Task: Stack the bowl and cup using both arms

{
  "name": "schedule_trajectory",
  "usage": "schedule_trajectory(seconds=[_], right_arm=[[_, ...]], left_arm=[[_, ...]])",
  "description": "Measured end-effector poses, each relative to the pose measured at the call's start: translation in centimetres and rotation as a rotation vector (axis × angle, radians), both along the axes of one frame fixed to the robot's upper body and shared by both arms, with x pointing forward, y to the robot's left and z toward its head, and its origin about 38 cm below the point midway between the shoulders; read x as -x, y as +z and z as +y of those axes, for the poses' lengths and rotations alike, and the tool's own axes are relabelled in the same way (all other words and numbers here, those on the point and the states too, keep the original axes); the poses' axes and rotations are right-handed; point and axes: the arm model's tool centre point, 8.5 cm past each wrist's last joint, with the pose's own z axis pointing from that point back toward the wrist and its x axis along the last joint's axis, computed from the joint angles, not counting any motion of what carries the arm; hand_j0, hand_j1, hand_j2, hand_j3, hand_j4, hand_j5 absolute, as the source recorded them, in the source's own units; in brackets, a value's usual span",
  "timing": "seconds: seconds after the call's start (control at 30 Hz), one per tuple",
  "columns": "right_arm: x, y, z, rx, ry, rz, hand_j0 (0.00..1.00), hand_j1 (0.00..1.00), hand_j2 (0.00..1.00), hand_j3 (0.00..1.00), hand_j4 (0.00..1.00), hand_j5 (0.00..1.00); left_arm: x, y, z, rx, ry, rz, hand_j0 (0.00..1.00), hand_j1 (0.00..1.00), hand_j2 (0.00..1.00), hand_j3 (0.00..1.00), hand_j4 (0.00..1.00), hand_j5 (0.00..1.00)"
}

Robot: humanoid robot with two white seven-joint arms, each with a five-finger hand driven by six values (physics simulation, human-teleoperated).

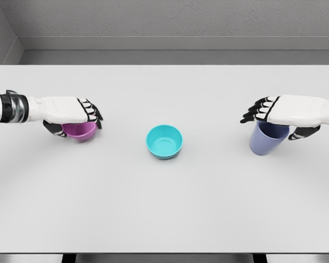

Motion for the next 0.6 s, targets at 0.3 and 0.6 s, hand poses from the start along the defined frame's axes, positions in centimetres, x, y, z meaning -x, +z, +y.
schedule_trajectory(seconds=[0.3,0.6], right_arm=[[-0.1,-0.1,-0.3,0.001,-0.009,0.004,1.0,1.0,1.0,1.0,1.0,1.0],[-0.1,-0.2,-0.3,0.001,-0.009,0.005,1.0,1.0,1.0,1.0,1.0,1.0]], left_arm=[[1.6,3.6,-5.8,0.056,-0.183,-0.079,0.67,0.67,0.67,0.67,0.67,0.67],[2.3,4.0,-13.5,0.144,-0.342,-0.091,0.67,0.67,0.67,0.67,0.67,0.67]])
